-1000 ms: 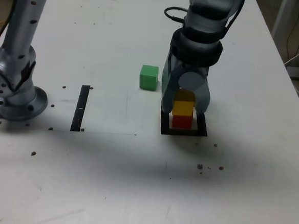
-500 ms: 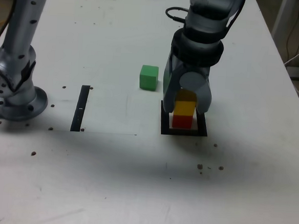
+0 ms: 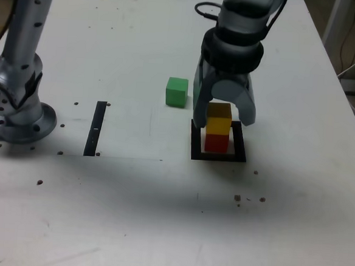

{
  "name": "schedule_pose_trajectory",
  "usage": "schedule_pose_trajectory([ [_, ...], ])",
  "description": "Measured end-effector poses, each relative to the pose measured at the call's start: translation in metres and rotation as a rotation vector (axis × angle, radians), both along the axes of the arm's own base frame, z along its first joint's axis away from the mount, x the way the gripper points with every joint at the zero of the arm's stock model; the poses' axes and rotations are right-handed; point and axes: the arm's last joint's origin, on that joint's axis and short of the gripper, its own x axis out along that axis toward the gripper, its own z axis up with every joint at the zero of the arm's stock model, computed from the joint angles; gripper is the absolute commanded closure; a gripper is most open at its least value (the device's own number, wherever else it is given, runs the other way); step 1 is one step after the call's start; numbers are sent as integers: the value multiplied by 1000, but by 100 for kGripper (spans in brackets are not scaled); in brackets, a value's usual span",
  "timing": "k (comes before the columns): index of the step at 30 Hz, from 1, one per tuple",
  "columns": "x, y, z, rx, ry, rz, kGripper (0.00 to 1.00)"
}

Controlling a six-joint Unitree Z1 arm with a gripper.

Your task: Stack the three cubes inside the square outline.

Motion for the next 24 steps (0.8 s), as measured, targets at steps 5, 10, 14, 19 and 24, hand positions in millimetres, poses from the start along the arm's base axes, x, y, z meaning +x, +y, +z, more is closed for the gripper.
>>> schedule_pose_trajectory([
  [5,-2,0,4,3,-11,1,1],
  [10,-4,1,7,3,-14,1,0],
  [14,-11,1,15,0,-25,1,0],
  [19,-29,6,25,13,-32,7,0],
  [24,-52,13,33,39,-36,25,0],
])
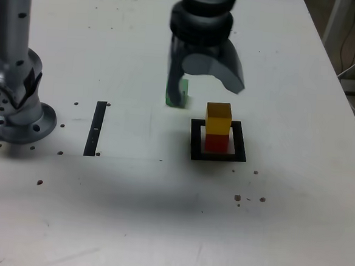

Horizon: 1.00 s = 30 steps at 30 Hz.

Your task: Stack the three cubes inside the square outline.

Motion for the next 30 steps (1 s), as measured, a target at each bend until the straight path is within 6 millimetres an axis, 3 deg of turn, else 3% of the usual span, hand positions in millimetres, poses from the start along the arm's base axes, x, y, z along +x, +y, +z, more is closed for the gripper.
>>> schedule_pose_trajectory([
  [5,-27,12,10,5,-4,33,0],
  [12,-61,41,-2,41,140,98,0],
  [24,-71,60,-4,72,143,-46,0],
  [30,-60,67,-29,28,203,-104,0],
])
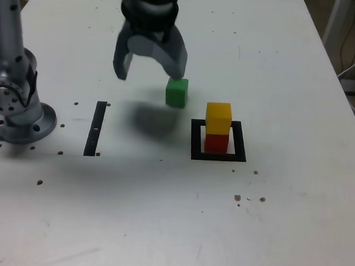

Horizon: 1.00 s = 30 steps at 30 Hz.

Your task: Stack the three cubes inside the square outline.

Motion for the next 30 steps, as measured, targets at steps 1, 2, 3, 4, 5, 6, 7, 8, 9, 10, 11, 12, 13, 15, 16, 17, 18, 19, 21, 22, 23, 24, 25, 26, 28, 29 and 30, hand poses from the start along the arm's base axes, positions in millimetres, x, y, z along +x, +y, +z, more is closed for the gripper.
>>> schedule_pose_trajectory([
  [1,4,3,-7,-6,16,2,1],
  [2,9,6,-14,-11,27,5,1],
  [3,13,10,-19,-14,29,8,1],
  [4,17,14,-22,-15,21,12,1],
  [5,21,18,-25,-14,7,19,1],
  [6,24,21,-27,-12,-3,27,1],
  [7,26,23,-28,-11,-6,32,1],
  [8,28,24,-29,-11,-7,35,1],
  [9,29,25,-30,-11,-9,37,1],
  [10,30,25,-31,-10,-11,37,1],
  [11,31,25,-32,-10,-13,37,1],
  [12,32,25,-32,-10,-16,37,1],
  [13,33,26,-33,-10,-19,37,1],
  [15,35,26,-35,-9,-24,37,0],
  [16,35,26,-36,-9,-24,37,0],
  [17,36,26,-38,-9,-25,37,0],
  [18,37,26,-41,-9,-26,37,0],
  [19,39,27,-44,-9,-27,37,1],
  [21,43,27,-53,-13,-31,38,2],
  [22,44,28,-56,-16,-32,39,3],
  [23,45,28,-58,-17,-36,40,5],
  [24,47,28,-60,-17,-42,40,6],
  [25,48,28,-61,-16,-49,40,8],
  [26,48,28,-61,-16,-51,40,10],
  [28,48,28,-61,-16,-47,40,15],
  [29,47,28,-60,-16,-46,40,18],
  [30,47,28,-60,-16,-47,40,21],
])
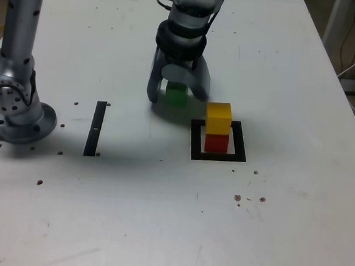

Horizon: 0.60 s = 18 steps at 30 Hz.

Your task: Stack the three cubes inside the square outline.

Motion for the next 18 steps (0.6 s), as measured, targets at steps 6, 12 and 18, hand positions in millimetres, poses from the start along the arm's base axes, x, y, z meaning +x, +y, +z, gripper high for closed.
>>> schedule_pose_trajectory([
  [6,1,1,3,21,-6,-4,52],
  [12,4,1,7,13,-25,-23,61],
  [18,5,1,6,-2,-31,-33,65],
])
